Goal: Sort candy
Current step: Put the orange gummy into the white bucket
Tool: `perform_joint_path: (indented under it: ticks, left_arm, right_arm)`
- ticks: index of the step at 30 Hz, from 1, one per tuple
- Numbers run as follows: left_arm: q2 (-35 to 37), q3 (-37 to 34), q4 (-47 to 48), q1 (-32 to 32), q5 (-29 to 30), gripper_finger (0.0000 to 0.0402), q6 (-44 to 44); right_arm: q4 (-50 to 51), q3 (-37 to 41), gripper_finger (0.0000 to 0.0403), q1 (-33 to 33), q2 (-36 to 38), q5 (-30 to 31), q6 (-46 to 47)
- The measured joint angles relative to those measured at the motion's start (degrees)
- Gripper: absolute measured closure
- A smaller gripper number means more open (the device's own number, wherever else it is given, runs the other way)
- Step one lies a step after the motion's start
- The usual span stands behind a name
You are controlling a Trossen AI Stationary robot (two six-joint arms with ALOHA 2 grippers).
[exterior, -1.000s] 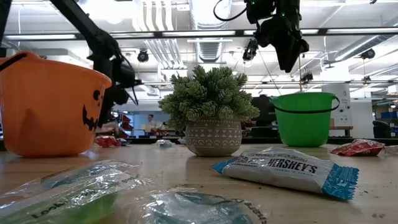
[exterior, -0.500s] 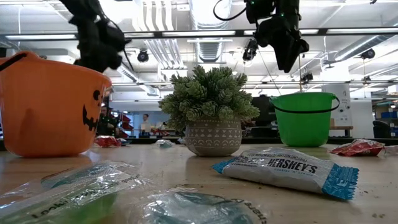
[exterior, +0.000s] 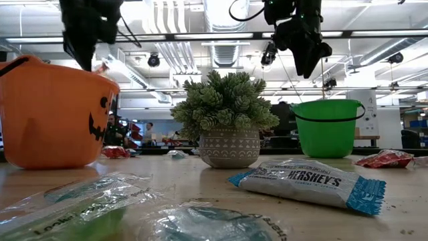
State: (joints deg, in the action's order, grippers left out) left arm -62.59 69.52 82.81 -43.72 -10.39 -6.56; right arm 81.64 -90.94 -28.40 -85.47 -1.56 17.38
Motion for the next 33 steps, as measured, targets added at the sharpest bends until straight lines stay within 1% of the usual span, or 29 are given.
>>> perform_joint_path:
  ticks: [5, 10, 16, 21, 28, 33]
  left_arm:
    - [5.21, 0.13, 0.67, 7.3, -4.5, 0.0401, 3.81]
    - [9.41, 0.13, 2.65, 15.86, -4.73, 0.0401, 7.93]
    - [12.4, 0.13, 3.32, 27.24, -6.73, 0.0401, 17.25]
    - [12.77, 0.13, 2.42, 38.68, -6.77, 0.0401, 24.54]
    - [10.8, 0.13, -5.31, 54.48, -5.93, 0.0401, 34.68]
    - [9.59, 0.13, -7.7, 65.07, -5.18, 0.0401, 42.92]
  right_arm:
    - [-0.12, 0.0, 0.0257, 0.0, 0.0, 0.17, 2.9]
    - [-0.53, 0.0, 0.0257, 0.0, 0.0, 0.19, 4.78]
    - [-3.22, 0.0, 0.0257, 0.0, 0.0, 0.19, 5.62]
    - [-4.78, 0.0, 0.0257, 0.0, 0.0, 0.19, 5.9]
    - [-4.68, 0.0, 0.0257, 0.0, 0.0, 0.19, 8.01]
    - [-4.65, 0.0, 0.0257, 0.0, 0.0, 0.19, 8.2]
